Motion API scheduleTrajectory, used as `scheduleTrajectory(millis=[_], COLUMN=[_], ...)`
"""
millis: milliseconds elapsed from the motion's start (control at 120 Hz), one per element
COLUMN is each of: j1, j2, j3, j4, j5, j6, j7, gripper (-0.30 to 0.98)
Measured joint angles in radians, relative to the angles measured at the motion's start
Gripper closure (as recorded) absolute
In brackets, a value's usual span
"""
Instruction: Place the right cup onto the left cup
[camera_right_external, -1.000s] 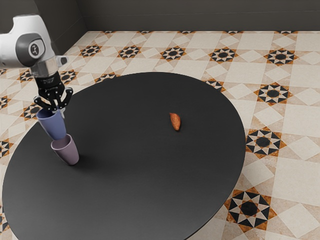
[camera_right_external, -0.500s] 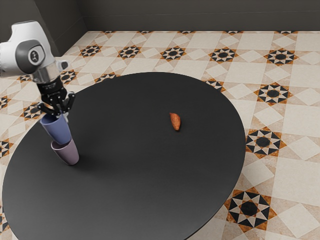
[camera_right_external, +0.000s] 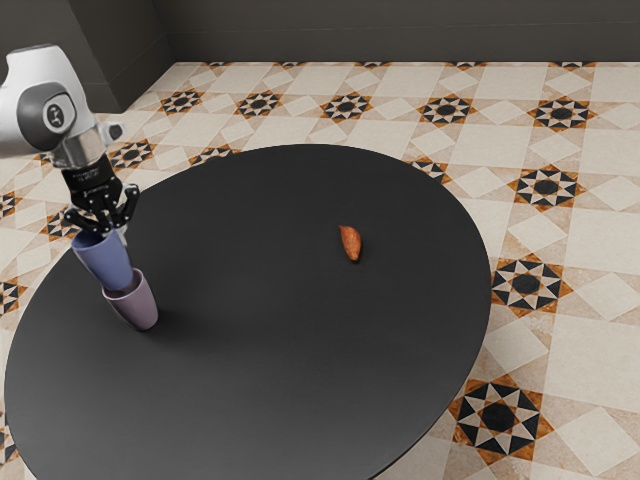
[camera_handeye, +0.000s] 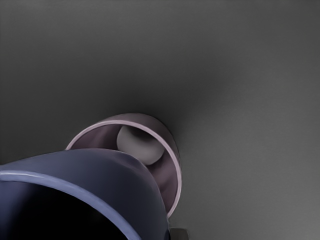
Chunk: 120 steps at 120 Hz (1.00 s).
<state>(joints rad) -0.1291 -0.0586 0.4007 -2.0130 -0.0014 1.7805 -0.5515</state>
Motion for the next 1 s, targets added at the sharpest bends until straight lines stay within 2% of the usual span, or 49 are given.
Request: scheduleTrajectory(millis=[367, 392, 550, 658, 808, 1000], j1=[-0.015, -0.014, -0.011, -0.014, -0.014, -0.016], j2=[0.002, 0.002, 0.002, 0.001, 0.002, -0.012], j3=[0.004, 0.004, 0.004, 0.004, 0.004, 0.004], j4=[-0.025, -0.026, -0.027, -0.028, -0.028, -0.003], j5=[-0.001, -0.001, -0.005, -0.006, -0.006, -0.002], j6=[0.022, 0.023, 0.028, 0.03, 0.031, 0.025], j7=[0.008, 0.008, 0.011, 0.012, 0.012, 0.013], gripper=[0.79, 0.76, 0.41, 0.25, 0.13, 0.06])
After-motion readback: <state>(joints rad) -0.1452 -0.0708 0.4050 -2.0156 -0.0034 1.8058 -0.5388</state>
